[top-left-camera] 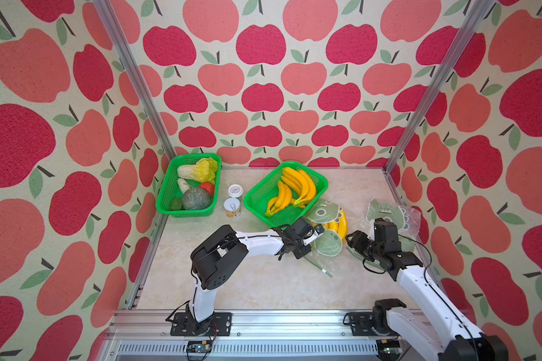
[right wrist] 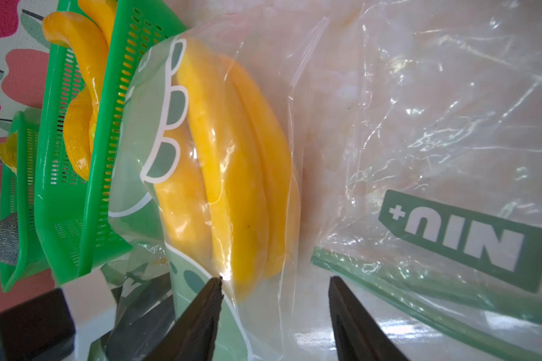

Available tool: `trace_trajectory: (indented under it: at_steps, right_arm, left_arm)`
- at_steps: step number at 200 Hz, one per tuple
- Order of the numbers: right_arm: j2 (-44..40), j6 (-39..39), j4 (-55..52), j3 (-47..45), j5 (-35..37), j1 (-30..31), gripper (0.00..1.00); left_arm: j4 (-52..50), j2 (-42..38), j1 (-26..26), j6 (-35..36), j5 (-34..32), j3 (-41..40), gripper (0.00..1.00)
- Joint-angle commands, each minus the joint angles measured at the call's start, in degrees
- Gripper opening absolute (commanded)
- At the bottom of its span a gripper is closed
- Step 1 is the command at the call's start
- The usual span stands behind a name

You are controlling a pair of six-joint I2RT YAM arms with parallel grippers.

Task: Open the zip-top bag and take out the banana
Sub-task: Pick up the banana from the zipper food storage bag.

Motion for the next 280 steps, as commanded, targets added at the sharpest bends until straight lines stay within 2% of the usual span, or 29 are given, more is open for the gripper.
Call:
trace_trajectory:
  at_steps: [1, 22, 36, 51, 80, 124, 162, 182, 220, 237, 247, 280]
  right_arm:
    - [2.7, 1.5, 5.7, -0.8, -7.4, -3.2, 0.60]
    - [4.7, 1.9, 10.9, 0.3, -12.5, -8.1, 0.63]
    - [7.2, 0.7, 12.6, 3.0, -13.9, -11.0, 0.69]
    - [11.4, 0.0, 14.4, 5.7, -15.2, -13.7, 0.75]
    - [21.4, 1.4, 18.5, 9.2, -17.8, -17.0, 0.76]
    - [31.3, 3.9, 23.4, 12.7, -19.1, -16.9, 0.76]
    - [35.3, 4.4, 24.9, 14.5, -20.0, -12.5, 0.76]
    - [37.2, 6.2, 27.3, 14.3, -21.0, -11.5, 0.66]
    - [36.4, 5.0, 26.5, 14.8, -17.1, -11.6, 0.21]
    - [34.7, 4.0, 25.2, 14.9, -14.8, -11.6, 0.05]
    - [33.4, 3.4, 24.4, 15.0, -13.4, -11.6, 0.00]
    - [28.0, 0.9, 21.8, 14.7, -7.9, -11.4, 0.00]
  left_arm:
    - [1.4, -3.2, -0.8, -0.3, 0.7, -0.8, 0.16]
    - [2.6, -4.6, -2.0, -0.3, 0.9, -1.4, 0.14]
    - [3.9, -5.4, -2.8, -0.6, 0.9, -2.3, 0.14]
    - [4.8, -5.8, -3.2, -0.9, 1.0, -3.3, 0.14]
    - [5.6, -5.6, -3.5, -1.6, 0.9, -5.0, 0.13]
    - [5.8, -5.0, -3.5, -1.9, 0.6, -5.9, 0.12]
    - [6.0, -4.1, -3.5, -1.6, 0.9, -5.1, 0.11]
    - [6.0, -3.9, -3.4, -1.7, 1.2, -4.7, 0.11]
    - [6.3, -4.9, -3.5, -1.7, 1.5, -5.1, 0.10]
    - [6.4, -5.6, -3.5, -1.9, 1.3, -5.3, 0.10]
    - [6.3, -5.9, -3.5, -1.9, 1.3, -5.3, 0.10]
    - [5.0, -7.0, -3.6, -2.9, 1.7, -4.4, 0.08]
